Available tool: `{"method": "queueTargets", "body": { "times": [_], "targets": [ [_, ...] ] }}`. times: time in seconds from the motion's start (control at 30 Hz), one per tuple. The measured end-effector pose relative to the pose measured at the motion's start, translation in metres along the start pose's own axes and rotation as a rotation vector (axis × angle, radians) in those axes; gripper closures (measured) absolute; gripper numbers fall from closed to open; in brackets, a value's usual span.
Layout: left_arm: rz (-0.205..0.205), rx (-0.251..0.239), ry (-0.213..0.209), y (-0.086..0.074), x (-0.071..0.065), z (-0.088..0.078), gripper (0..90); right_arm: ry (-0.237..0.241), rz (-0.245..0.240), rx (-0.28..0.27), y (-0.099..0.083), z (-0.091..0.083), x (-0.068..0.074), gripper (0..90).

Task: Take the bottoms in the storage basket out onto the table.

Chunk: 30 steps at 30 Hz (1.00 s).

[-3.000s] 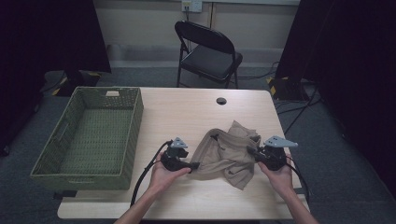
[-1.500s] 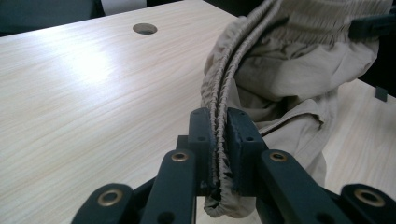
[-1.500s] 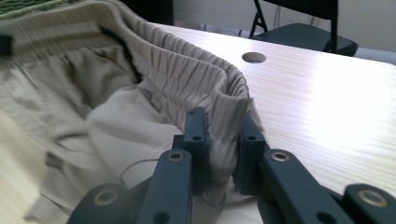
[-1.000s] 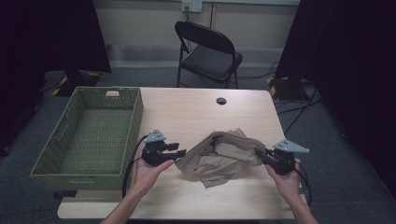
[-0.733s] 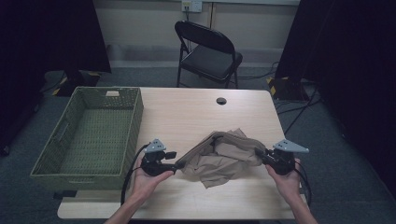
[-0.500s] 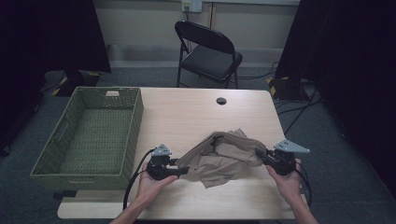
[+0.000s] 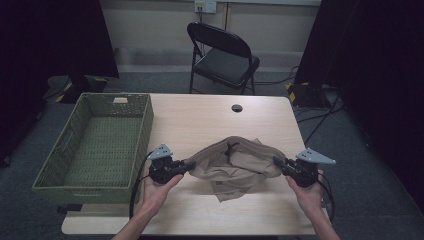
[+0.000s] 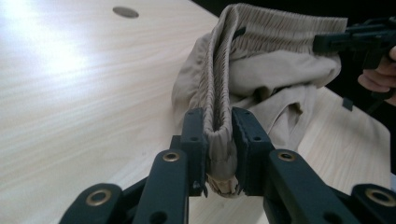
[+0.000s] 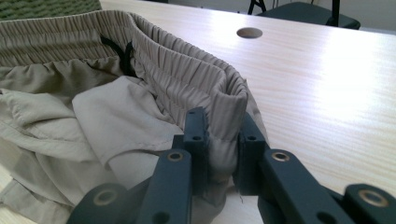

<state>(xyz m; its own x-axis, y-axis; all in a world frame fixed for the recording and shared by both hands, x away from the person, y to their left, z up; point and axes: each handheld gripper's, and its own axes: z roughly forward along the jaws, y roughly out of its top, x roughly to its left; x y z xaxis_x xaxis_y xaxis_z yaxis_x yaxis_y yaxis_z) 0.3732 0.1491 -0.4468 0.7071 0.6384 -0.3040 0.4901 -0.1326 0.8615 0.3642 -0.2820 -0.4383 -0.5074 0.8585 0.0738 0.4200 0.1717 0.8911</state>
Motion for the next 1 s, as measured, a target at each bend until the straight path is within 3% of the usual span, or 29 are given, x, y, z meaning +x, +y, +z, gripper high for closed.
{"method": "queueTargets", "body": {
  "times": [0.2,0.27,0.5,0.67,1.0],
  "targets": [
    [0.013,-0.041,-0.003,0.009,-0.004,-0.009,76.3,0.012,0.012,-0.042,0.006,-0.010,0.004,78.3],
    [0.008,-0.077,-0.010,0.015,-0.004,-0.016,76.6,0.016,0.012,-0.061,0.009,-0.015,0.006,78.4],
    [0.047,-0.135,-0.003,0.030,-0.007,-0.036,77.1,0.041,0.009,-0.132,0.022,-0.035,0.018,78.4],
    [0.047,-0.183,-0.005,0.041,-0.007,-0.047,77.4,0.040,0.010,-0.174,0.032,-0.046,0.021,78.4],
    [0.058,-0.228,0.010,0.061,-0.003,-0.053,77.7,0.038,0.007,-0.232,0.055,-0.046,0.022,78.4]
  ]
}}
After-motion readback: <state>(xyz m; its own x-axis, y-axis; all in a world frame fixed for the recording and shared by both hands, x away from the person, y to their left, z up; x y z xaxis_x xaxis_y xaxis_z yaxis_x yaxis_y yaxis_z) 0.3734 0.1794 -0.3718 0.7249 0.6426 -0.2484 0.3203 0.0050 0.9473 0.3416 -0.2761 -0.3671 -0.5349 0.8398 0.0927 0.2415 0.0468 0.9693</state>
